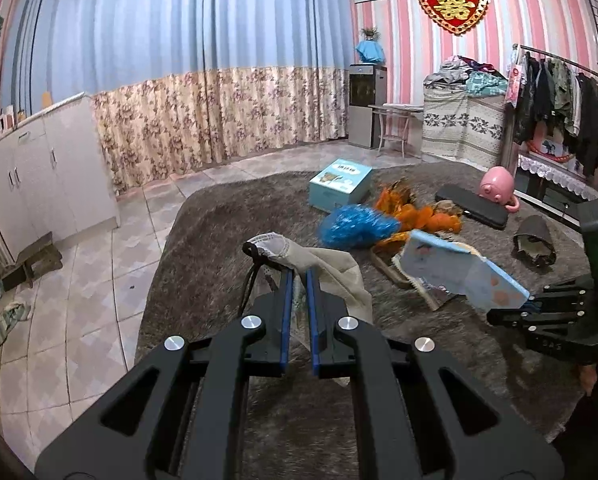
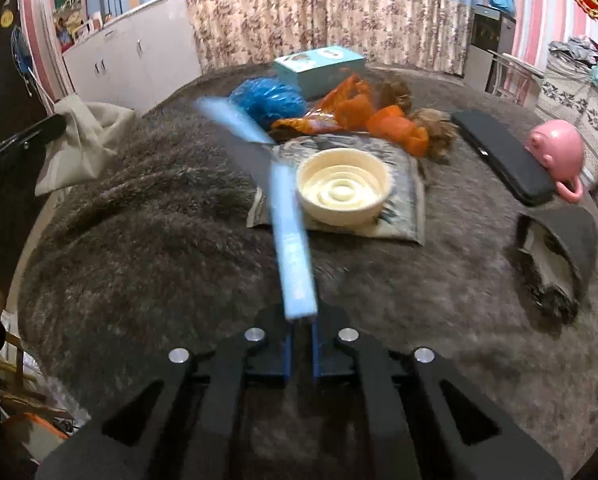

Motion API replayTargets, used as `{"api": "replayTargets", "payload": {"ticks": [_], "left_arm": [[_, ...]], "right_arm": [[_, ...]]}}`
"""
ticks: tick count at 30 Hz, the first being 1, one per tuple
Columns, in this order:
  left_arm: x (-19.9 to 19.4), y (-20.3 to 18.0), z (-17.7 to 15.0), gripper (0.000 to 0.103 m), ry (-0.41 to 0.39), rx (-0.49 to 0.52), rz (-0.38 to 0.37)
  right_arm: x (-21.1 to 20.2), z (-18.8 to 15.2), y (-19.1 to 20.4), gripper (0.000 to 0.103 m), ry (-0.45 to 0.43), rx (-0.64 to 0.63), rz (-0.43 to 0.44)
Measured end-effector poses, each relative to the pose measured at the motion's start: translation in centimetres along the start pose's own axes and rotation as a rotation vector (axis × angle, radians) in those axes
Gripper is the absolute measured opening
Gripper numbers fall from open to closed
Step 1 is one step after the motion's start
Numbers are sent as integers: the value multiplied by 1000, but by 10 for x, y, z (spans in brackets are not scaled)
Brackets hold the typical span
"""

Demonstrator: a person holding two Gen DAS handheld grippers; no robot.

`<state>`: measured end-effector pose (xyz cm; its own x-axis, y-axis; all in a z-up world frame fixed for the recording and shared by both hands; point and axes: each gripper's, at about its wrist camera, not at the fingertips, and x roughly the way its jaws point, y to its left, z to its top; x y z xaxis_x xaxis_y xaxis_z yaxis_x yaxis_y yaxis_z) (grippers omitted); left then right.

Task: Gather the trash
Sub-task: 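Close the right tool on the white paper receipt and lift it, then carry cloth and receipt over the blue basket and open both tools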

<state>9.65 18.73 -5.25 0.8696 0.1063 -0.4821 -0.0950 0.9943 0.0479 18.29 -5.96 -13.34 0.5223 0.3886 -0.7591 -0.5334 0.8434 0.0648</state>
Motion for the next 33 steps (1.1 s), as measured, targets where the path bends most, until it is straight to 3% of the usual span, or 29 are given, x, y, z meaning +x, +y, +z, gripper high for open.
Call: {"api": "replayTargets", "payload": {"ticks": [8, 16, 23, 33], "left_arm": [[-21, -24, 14, 6, -35, 15, -30], [-32, -74, 35, 6, -78, 28, -127], [-40, -163, 46, 6, -107, 108, -276], [-40, -307, 49, 6, -125, 203, -492]], "right_arm": [[-47, -11, -29, 5, -82, 63, -11], [-131, -31, -80, 4, -212, 156, -123], [-206, -65, -146, 4, -289, 276, -270], [-283, -130, -242, 4, -308, 436, -549]]}}
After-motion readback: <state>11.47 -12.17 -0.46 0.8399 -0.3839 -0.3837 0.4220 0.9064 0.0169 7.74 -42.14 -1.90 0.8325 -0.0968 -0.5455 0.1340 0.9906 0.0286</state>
